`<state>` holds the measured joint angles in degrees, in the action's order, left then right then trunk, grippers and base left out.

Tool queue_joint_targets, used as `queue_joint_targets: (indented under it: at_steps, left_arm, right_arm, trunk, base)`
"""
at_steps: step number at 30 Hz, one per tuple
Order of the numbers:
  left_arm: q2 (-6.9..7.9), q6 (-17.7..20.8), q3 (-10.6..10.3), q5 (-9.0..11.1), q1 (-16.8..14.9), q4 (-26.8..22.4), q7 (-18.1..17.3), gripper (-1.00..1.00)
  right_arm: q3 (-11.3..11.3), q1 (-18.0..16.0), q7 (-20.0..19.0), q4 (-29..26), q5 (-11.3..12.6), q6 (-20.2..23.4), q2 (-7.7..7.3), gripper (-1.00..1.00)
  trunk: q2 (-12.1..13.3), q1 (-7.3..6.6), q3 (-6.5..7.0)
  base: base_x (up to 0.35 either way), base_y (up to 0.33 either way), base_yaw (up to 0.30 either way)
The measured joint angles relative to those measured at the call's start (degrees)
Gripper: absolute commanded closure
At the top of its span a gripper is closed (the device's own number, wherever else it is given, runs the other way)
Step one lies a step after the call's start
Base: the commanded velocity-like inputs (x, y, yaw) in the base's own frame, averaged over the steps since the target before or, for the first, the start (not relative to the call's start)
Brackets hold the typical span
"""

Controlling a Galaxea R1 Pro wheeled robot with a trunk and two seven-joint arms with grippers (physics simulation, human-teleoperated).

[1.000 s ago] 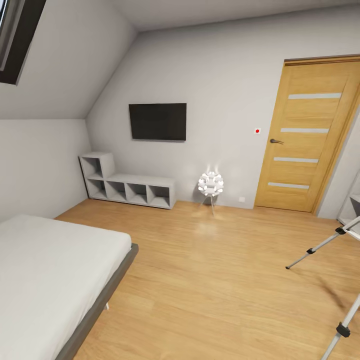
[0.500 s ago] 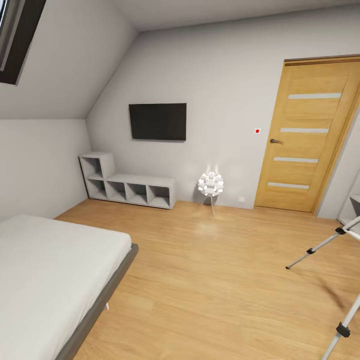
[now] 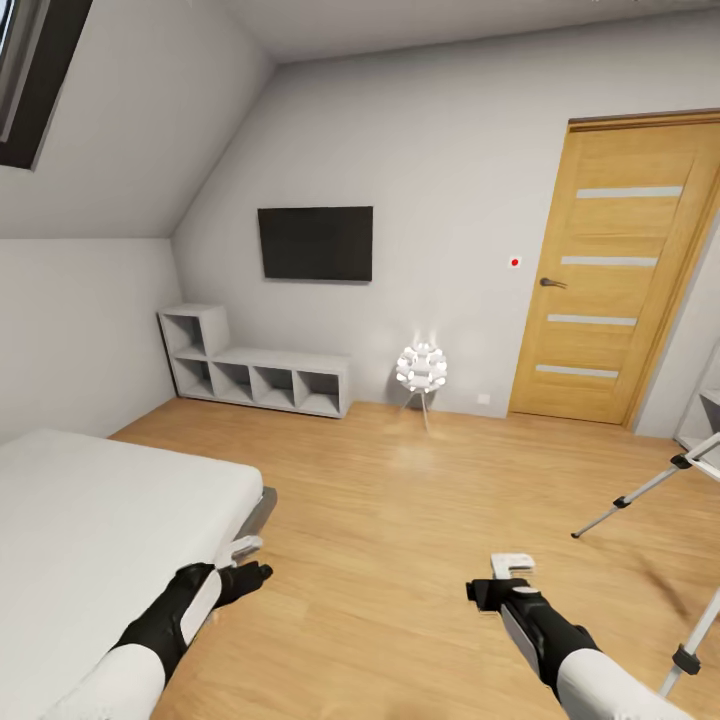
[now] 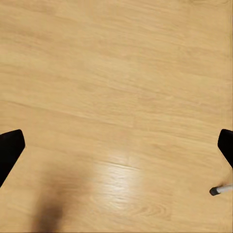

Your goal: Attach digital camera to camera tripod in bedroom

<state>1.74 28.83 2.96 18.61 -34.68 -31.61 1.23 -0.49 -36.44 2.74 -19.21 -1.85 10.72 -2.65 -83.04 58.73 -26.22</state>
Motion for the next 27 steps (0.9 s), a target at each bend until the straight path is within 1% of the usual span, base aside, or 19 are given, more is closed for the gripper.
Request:
queue_joint_targets:
  at_steps: [1, 4, 5, 9, 14, 21, 24, 25, 27]
  left_arm:
    - [-0.46, -0.1, -0.8, -0.7, -0.2, -0.6, -0.1, -1.0]
    - [-0.89, -0.1, -2.7, -2.4, -0.4, -1.4, -0.2, -1.0]
    - [-1.07, 0.0, -3.9, -3.4, -0.5, -1.8, -0.1, -1.0]
    - [-1.27, 0.2, -5.8, -4.9, -0.6, -3.1, 0.1, -1.0]
    - [-1.6, 0.4, -6.5, -5.4, -0.6, -4.7, 0.2, -1.0]
    - [-2.28, 0.4, -6.7, -5.1, -0.6, -5.3, 0.2, -1.0]
    - [-2.85, 0.3, -6.7, -5.0, -0.6, -5.2, 0.2, -1.0]
    - [-3.58, 0.3, -6.7, -5.0, -0.6, -5.1, 0.3, -1.0]
    - [-3.82, 0.3, -6.7, -5.1, -0.6, -5.0, 0.4, -1.0]
  right_arm:
    - [0.0, -0.3, -0.2, -0.5, 0.1, -0.1, 0.16, -1.0]
    - [0.0, -0.5, -0.2, -1.1, 0.2, -0.3, 0.34, -1.0]
    - [0.0, -0.6, -0.2, -1.5, 0.2, -0.4, 0.37, -1.0]
    - [0.0, -0.8, -0.1, -1.9, 0.3, -0.4, 0.42, -1.0]
    - [0.0, -0.8, -0.1, -2.1, 0.3, -0.5, 0.44, -1.0]
    - [0.1, -0.8, -0.3, -2.1, 0.4, -0.2, 0.42, -1.0]
    - [0.1, -0.8, -0.5, -2.1, 0.4, 0.0, 0.38, -1.0]
    - [0.1, -0.8, -0.4, -1.7, 0.4, -0.1, 0.36, -1.0]
    - [0.1, -0.9, -0.3, -1.6, 0.4, -0.3, 0.39, -1.0]
  trunk:
    - [0.0, 0.0, 0.0]
    - [0.0, 0.0, 0.0]
    - [0.0, 0.0, 0.0]
    - [0.0, 0.0, 0.0]
    - [0.0, 0.0, 0.0]
    - [0.0, 0.0, 0.0]
    - [0.0, 0.0, 0.0]
    - [0.0, 0.0, 0.0]
    - [0.0, 0.0, 0.0]
  base:
    - [0.0, 0.0, 0.0]
    - [0.0, 0.0, 0.0]
    - [0.0, 0.0, 0.0]
    - [0.0, 0.0, 0.0]
    - [0.0, 0.0, 0.0]
    - [0.0, 0.0, 0.0]
    - [0.0, 0.0, 0.0]
    - [0.0, 0.0, 0.0]
    - [0.0, 0.0, 0.0]
